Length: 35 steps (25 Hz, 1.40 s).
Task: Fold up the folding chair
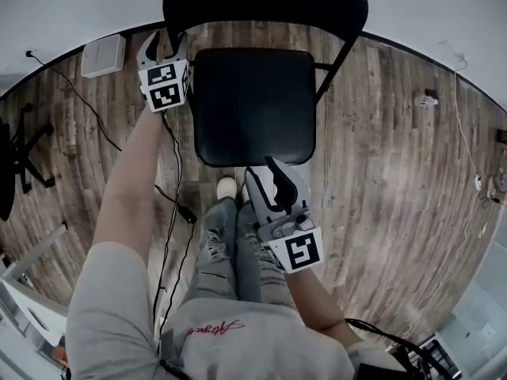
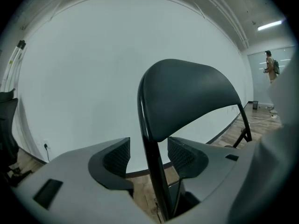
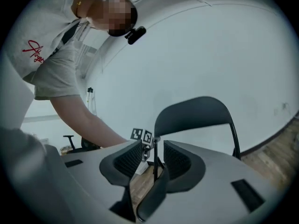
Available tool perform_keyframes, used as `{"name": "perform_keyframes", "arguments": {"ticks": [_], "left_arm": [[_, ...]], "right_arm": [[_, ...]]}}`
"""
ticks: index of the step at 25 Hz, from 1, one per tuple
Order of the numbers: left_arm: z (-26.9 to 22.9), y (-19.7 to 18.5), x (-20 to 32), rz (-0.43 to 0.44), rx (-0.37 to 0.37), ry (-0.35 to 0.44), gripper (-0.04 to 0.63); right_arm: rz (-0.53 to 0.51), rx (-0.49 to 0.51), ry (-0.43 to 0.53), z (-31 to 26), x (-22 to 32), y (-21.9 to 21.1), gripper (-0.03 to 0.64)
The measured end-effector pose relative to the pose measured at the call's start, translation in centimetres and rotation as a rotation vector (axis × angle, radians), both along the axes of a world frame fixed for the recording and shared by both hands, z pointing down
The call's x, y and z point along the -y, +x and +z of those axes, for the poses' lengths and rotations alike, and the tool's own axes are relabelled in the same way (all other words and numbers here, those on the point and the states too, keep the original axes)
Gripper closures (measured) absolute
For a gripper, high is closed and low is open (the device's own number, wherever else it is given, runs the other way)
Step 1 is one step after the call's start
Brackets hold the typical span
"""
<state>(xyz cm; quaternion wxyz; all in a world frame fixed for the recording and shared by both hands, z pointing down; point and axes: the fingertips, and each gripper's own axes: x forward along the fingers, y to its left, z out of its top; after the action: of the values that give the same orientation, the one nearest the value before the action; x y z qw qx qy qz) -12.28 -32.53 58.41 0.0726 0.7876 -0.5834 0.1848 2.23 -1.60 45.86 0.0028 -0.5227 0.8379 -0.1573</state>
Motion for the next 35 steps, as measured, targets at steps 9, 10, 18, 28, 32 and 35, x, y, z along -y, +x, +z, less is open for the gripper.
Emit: {"name": "perform_keyframes", "arguments": {"ticks": [9, 10, 18, 28, 32, 35], "left_arm": [[0.7, 2.2, 3.7, 0.003, 0.056, 0.068, 0.4], [0.6, 2.0, 3.9, -0.015, 0.051, 0.082, 0.415], [-0.3, 1.7, 4.9, -0.03, -0.047, 0.114, 0.532], [-1.4, 2.1, 4.7, 0.031, -0.108, 0.064, 0.543], [-2.0, 2.3, 4.6, 0.048, -0.14, 0.053, 0.543], [-2.4, 2.5, 4.6, 0.062, -0.163, 0.044, 0.544]], "right_arm": [[0.402, 0.802, -0.357, 16.2, -2.9, 2.5, 0.451], [0.431, 0.864, -0.386, 17.6, -3.2, 2.2, 0.443], [0.491, 1.013, -0.538, 29.5, -7.2, 0.6, 0.43], [0.333, 1.077, -0.446, 33.0, -7.8, 3.4, 0.379], [0.28, 1.11, -0.409, 33.4, -6.4, 4.2, 0.37], [0.26, 1.152, -0.368, 32.9, -5.7, 4.0, 0.376]]}}
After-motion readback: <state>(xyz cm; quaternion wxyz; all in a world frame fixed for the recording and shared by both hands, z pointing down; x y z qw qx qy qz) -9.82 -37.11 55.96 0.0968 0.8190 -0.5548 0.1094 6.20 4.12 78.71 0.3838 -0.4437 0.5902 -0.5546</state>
